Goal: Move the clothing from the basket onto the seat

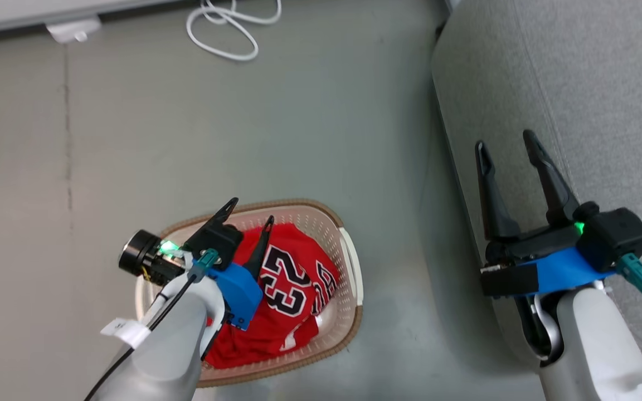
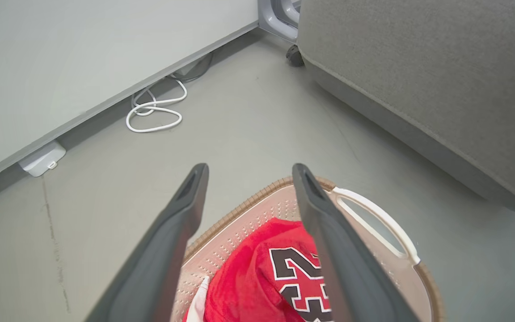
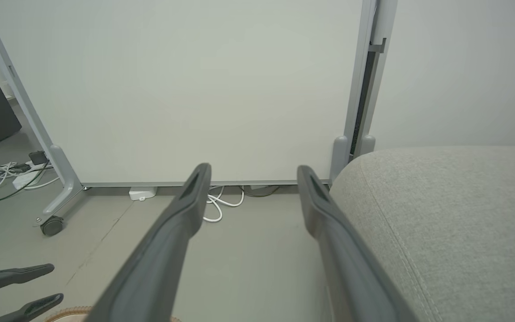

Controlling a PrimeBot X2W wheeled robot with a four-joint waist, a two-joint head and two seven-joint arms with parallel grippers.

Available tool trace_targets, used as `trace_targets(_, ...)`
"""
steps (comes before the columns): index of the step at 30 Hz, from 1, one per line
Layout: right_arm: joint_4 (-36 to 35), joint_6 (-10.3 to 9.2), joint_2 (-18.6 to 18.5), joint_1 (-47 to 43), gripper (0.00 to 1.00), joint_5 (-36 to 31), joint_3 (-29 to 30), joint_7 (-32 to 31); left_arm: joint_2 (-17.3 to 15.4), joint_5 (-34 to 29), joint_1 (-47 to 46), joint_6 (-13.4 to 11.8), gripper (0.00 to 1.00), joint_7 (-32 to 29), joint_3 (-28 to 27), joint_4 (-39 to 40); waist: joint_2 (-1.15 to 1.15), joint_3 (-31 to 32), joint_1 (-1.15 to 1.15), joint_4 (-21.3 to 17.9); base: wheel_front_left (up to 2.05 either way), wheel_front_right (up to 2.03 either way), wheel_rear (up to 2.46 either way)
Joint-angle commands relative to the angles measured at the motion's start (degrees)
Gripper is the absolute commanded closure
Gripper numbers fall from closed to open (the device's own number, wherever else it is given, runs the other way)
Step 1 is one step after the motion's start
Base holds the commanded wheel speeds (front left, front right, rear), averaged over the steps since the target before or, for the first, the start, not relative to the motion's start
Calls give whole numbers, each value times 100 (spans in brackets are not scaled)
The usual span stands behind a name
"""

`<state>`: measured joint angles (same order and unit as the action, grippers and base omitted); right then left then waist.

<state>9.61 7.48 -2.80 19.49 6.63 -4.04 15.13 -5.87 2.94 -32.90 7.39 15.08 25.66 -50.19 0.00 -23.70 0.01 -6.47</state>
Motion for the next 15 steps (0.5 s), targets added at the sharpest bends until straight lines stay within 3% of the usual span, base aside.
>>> trace_targets(1, -67, 3, -16, 152, 0, 25, -4, 4, -17, 30, -237, 7, 0, 15, 154, -121, 0, -403, -1, -188, 0, 0, 0)
trace_targets(15, -321, 3, -16, 660, 0, -2, -58, 4, -83, 634, -1214, 9, 0, 8, 1360, -1698, 0, -1577, -1, -348, 0, 0, 0)
